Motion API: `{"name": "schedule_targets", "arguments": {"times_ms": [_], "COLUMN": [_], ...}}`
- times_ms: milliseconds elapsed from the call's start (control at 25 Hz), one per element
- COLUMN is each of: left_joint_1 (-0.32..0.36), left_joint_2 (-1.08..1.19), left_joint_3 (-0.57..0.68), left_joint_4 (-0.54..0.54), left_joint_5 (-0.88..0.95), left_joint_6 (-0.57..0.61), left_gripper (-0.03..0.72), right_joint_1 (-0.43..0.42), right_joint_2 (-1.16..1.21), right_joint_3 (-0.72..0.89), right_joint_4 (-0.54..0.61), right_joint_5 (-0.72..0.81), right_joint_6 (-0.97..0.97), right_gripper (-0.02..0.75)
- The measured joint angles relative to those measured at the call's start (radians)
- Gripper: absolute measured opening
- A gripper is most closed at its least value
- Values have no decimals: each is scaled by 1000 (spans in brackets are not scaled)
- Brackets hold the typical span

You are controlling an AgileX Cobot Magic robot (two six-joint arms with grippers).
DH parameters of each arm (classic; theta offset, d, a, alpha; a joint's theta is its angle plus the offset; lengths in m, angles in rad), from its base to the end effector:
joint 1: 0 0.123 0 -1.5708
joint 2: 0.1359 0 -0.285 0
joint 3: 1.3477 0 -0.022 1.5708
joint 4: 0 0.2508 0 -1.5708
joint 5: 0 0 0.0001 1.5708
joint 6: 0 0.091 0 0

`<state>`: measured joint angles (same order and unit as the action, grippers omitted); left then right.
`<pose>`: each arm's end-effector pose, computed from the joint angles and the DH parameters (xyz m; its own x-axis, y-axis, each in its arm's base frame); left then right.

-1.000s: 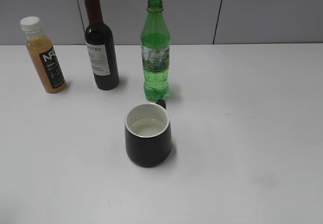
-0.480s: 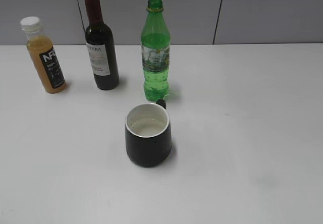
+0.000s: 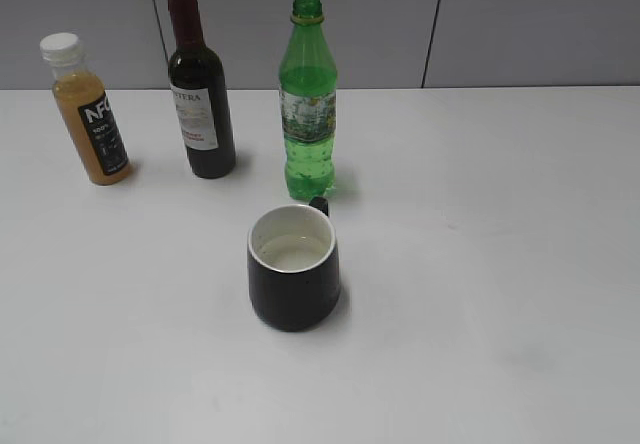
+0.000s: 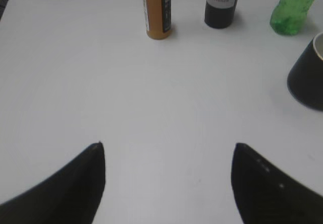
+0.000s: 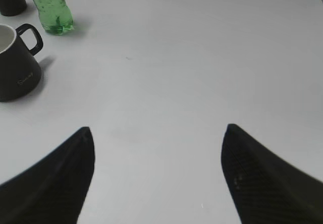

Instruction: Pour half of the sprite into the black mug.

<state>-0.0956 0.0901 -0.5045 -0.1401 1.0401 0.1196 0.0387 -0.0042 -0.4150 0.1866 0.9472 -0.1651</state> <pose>0.0082 -0.0118 0.2807 -0.4967 0.0958 -0.8626 0.2222 0.9748 -0.0197 0.0072 0.0140 0.2635 -0.4085 -0.0705 -0.9100 -0.1978 0.9802 0.0128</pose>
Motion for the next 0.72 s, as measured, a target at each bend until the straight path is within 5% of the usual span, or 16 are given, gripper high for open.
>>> {"name": "schedule_targets", "arguments": {"times_ms": [720], "left_joint_1": [100], "left_joint_2": [-96], "left_joint_3": [1], "left_joint_4": [35], "left_joint_5": [1], "left_joint_6": [-42], "left_gripper": [593], "right_joint_1": [0], "right_joint_2": [0], "right_joint_3": [0], "right_joint_4": [1], "right_joint_5": [0], "right_joint_6": [0], "right_gripper": [593]}}
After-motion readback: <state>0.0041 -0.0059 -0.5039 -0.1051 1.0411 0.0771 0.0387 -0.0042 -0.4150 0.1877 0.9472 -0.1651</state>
